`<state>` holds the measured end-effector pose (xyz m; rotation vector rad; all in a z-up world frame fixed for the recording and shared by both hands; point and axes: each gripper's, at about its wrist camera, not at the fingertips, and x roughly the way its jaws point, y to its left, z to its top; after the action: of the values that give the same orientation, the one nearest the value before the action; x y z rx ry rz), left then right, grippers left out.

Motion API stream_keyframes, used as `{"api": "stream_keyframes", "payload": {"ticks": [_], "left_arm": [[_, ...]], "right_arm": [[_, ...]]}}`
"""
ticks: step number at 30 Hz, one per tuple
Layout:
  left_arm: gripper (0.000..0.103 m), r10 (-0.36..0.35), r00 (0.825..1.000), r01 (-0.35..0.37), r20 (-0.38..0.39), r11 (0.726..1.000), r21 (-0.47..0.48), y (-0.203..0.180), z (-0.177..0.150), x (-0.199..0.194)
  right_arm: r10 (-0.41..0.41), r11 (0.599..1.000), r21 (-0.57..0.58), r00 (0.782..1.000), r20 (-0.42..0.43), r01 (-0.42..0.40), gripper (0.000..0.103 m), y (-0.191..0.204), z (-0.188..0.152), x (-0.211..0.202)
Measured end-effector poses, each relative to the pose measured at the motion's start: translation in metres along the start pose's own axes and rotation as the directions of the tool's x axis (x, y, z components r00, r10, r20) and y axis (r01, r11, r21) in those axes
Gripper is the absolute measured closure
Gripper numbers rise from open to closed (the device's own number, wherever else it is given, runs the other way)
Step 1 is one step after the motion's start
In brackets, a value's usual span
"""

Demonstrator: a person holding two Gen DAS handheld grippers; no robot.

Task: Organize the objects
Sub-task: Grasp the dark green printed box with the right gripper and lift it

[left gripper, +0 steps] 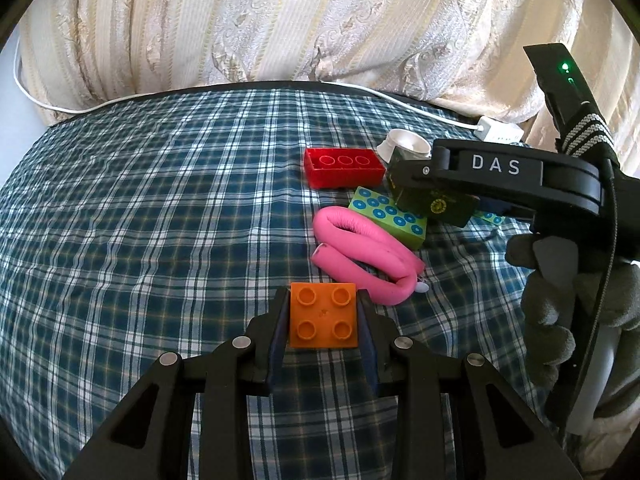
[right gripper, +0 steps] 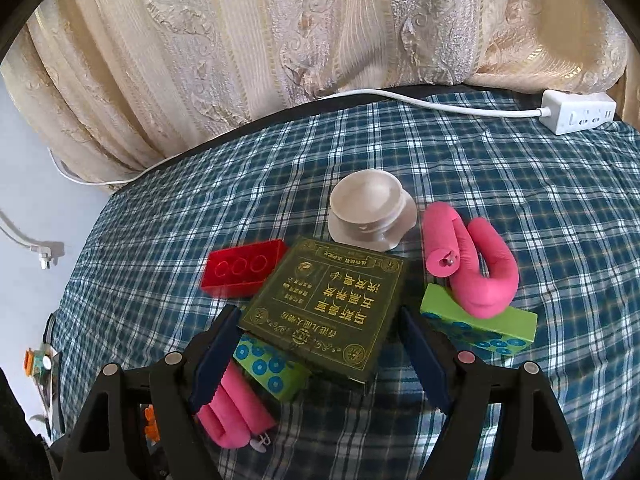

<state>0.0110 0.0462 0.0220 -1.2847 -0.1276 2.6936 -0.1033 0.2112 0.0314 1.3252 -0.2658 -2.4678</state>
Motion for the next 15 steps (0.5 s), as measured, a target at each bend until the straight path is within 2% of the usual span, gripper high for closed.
{"api": "stream_keyframes", "payload": {"ticks": [4, 6, 8, 15], "left_arm": [[0.07, 0.0, 1.0, 0.0, 0.0, 1.0, -0.002, 0.0, 0.0, 0.0], [0.07, -0.001, 1.0, 0.001, 0.0, 1.0, -0.002, 0.0, 0.0, 0.0], [0.07, -0.001, 1.0, 0.001, 0.0, 1.0, -0.001, 0.0, 0.0, 0.0], [0.07, -0.002, 1.0, 0.002, -0.001, 1.0, -0.002, 0.0, 0.0, 0.0]], "right_arm": [[0.002, 1.0, 0.022, 1.0, -0.003, -0.002, 0.018, -0.002, 0.001, 0.0], [0.01, 0.998, 0.056, 1.0, -0.006, -0.01, 0.012, -0.005, 0.002, 0.001], [0.016, 0.995, 0.096, 1.0, -0.015, -0.014, 0.009, -0.009, 0.004, 0.003], [-0.01, 0.992, 0.122, 1.0, -0.03, 0.014, 0.009, -0.009, 0.009, 0.01]]}}
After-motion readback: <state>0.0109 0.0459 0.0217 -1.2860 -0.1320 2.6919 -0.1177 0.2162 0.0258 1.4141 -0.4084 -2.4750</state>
